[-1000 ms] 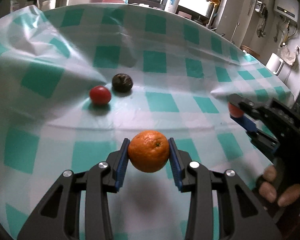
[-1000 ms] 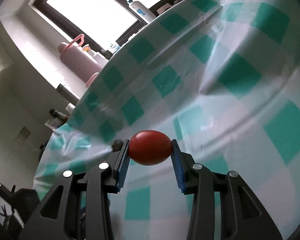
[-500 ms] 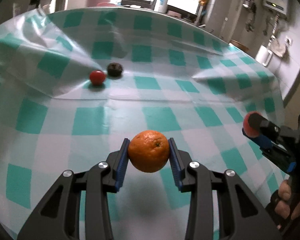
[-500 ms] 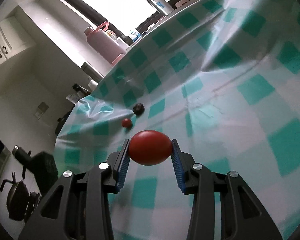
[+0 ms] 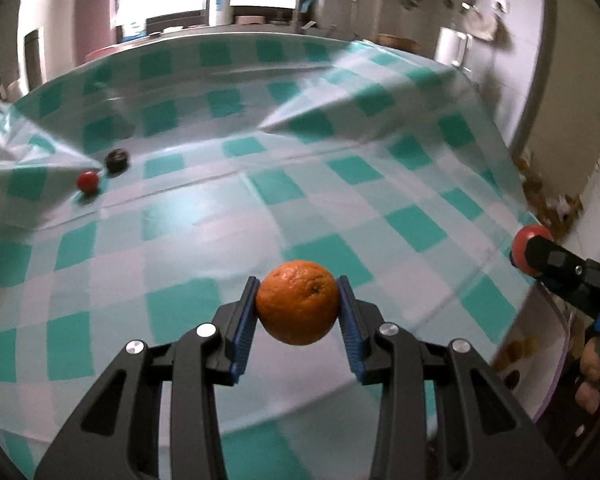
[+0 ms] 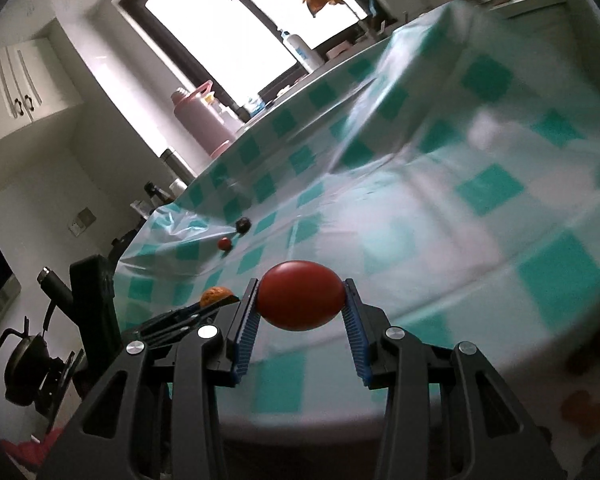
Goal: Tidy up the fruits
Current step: 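Lift the tomato and tangerine and carry them over the white bin, then open both tools to drop the tomato and tangerine into the bin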
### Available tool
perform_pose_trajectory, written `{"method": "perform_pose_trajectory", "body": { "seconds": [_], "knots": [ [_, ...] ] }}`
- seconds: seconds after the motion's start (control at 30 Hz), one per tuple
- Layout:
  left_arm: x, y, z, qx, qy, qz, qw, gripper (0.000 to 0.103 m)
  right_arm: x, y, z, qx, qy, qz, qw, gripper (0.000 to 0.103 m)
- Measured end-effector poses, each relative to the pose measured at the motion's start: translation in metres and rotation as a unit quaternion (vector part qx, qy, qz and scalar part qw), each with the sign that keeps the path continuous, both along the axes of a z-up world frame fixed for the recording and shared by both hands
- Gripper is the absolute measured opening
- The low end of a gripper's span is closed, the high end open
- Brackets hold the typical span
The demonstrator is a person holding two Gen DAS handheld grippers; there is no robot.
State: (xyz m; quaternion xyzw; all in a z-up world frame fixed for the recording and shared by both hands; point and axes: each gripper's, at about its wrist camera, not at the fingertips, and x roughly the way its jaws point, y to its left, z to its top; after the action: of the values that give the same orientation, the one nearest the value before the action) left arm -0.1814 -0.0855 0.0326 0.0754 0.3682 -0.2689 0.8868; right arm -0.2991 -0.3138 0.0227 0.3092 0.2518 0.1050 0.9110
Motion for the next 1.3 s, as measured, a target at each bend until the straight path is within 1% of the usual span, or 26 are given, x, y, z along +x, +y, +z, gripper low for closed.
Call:
{"method": "perform_pose_trajectory", "body": {
  "seconds": [0.13, 0.23, 0.33, 0.47, 0.53, 0.63, 0.7, 0.73, 0.83, 0.87, 0.9, 0.97, 1.0, 1.07, 1.13, 1.23, 1.3],
  "knots": [
    [-0.015, -0.025, -0.005, 0.006, 0.013, -0.034, 0.9993, 0.039, -0.031, -0.029, -0.005, -0.002, -0.010, -0.033, 0.999, 0.041],
    [-0.033, -0.050, -0.008, 0.011, 0.018, -0.078, 0.9967, 0.039, -0.050, -0.053, -0.008, -0.006, -0.012, -0.067, 0.998, 0.041],
    [-0.053, -0.076, -0.013, 0.020, 0.023, -0.126, 0.9915, 0.039, -0.068, -0.074, -0.013, -0.013, -0.008, -0.102, 0.995, 0.041],
    [-0.080, -0.107, -0.015, 0.022, 0.026, -0.191, 0.9810, 0.039, -0.094, -0.100, -0.020, -0.023, 0.000, -0.144, 0.989, 0.041],
    [-0.096, -0.123, -0.015, 0.023, 0.025, -0.225, 0.9738, 0.039, -0.106, -0.110, -0.026, -0.026, 0.007, -0.162, 0.986, 0.041],
    [-0.112, -0.141, -0.018, 0.034, 0.021, -0.258, 0.9653, 0.039, -0.121, -0.122, -0.037, -0.031, 0.024, -0.184, 0.982, 0.041],
    [-0.124, -0.157, -0.025, 0.046, 0.021, -0.284, 0.9575, 0.039, -0.128, -0.127, -0.044, -0.040, 0.040, -0.196, 0.979, 0.041],
    [-0.129, -0.162, -0.027, 0.052, 0.022, -0.292, 0.9547, 0.039, -0.132, -0.130, -0.050, -0.051, 0.053, -0.202, 0.977, 0.041],
    [-0.145, -0.183, -0.043, 0.082, 0.023, -0.327, 0.9414, 0.039, -0.138, -0.134, -0.067, -0.083, 0.096, -0.212, 0.969, 0.041],
    [-0.153, -0.193, -0.052, 0.099, 0.019, -0.342, 0.9345, 0.039, -0.136, -0.134, -0.073, -0.094, 0.114, -0.213, 0.966, 0.041],
    [-0.158, -0.200, -0.059, 0.110, 0.019, -0.352, 0.9296, 0.039, -0.135, -0.134, -0.081, -0.107, 0.134, -0.211, 0.962, 0.041],
    [-0.167, -0.218, -0.080, 0.140, 0.028, -0.374, 0.9164, 0.039, -0.129, -0.133, -0.102, -0.140, 0.190, -0.202, 0.951, 0.041],
    [-0.170, -0.225, -0.090, 0.151, 0.032, -0.380, 0.9121, 0.039, -0.126, -0.132, -0.111, -0.153, 0.214, -0.197, 0.944, 0.041],
    [-0.172, -0.240, -0.116, 0.178, 0.058, -0.388, 0.9023, 0.039, -0.119, -0.130, -0.136, -0.178, 0.270, -0.180, 0.929, 0.041],
    [-0.172, -0.249, -0.134, 0.197, 0.074, -0.390, 0.8964, 0.039, -0.115, -0.127, -0.158, -0.190, 0.312, -0.167, 0.916, 0.041],
    [-0.167, -0.264, -0.167, 0.224, 0.115, -0.384, 0.8881, 0.039, -0.113, -0.125, -0.177, -0.186, 0.338, -0.153, 0.910, 0.041],
    [-0.163, -0.269, -0.180, 0.233, 0.133, -0.377, 0.8863, 0.039, -0.109, -0.122, -0.186, -0.188, 0.352, -0.138, 0.906, 0.041]
  ]
}}
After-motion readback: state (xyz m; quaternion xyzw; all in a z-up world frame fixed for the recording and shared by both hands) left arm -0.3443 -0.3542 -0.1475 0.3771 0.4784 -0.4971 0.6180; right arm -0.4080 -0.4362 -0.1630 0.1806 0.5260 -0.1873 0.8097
